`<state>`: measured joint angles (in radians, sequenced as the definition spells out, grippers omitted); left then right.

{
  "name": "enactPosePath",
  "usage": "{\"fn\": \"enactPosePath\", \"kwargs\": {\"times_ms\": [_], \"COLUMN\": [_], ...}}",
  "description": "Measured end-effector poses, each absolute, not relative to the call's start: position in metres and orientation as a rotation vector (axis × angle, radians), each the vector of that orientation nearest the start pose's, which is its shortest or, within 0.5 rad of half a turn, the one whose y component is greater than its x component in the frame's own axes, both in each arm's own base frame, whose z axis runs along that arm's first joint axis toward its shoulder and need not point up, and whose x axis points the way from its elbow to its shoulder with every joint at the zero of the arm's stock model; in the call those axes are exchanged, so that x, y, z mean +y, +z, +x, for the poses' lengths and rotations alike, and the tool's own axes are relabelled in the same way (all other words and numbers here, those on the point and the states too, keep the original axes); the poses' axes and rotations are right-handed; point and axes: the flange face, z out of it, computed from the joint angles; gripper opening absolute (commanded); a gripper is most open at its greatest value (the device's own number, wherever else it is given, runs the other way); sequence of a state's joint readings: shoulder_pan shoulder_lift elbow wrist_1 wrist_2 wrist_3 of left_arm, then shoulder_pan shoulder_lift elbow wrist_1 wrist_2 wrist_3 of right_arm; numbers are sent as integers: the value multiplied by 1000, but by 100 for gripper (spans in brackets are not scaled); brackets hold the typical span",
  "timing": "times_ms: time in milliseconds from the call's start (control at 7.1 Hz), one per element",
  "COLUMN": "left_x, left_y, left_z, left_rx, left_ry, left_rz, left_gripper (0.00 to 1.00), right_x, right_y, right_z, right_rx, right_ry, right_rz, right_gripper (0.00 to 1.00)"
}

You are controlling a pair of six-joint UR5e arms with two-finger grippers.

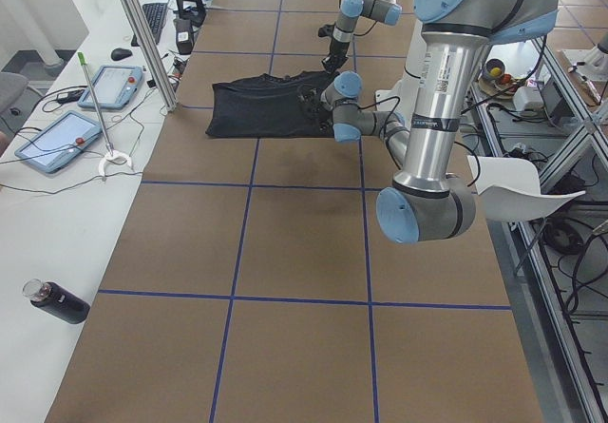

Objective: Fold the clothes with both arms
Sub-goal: 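Move the left gripper to the shirt's near corner beside the right gripper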

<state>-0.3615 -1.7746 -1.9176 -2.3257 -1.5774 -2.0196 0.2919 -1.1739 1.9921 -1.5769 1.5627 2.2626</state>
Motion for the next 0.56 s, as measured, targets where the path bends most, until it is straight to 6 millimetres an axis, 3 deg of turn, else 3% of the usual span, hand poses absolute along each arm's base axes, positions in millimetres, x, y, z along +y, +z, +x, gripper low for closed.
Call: {"fn": "enactPosePath", "kwargs": {"times_ms": [282, 564], "left_x": [-284, -272], "left_y": [307, 310], "left_z": [481, 493], "left_rx": [1312, 1285], "left_ry": [-692, -684], "left_rz": [-79, -85], "left_gripper": [99, 99], "right_x": [-293, -292], "right_y": [264, 263], "right_z": [-511, -511], "right_rx": [-830, -830], "right_ry": [930, 928], "right_rz": [-160, -161], "right_gripper": [0, 0]}}
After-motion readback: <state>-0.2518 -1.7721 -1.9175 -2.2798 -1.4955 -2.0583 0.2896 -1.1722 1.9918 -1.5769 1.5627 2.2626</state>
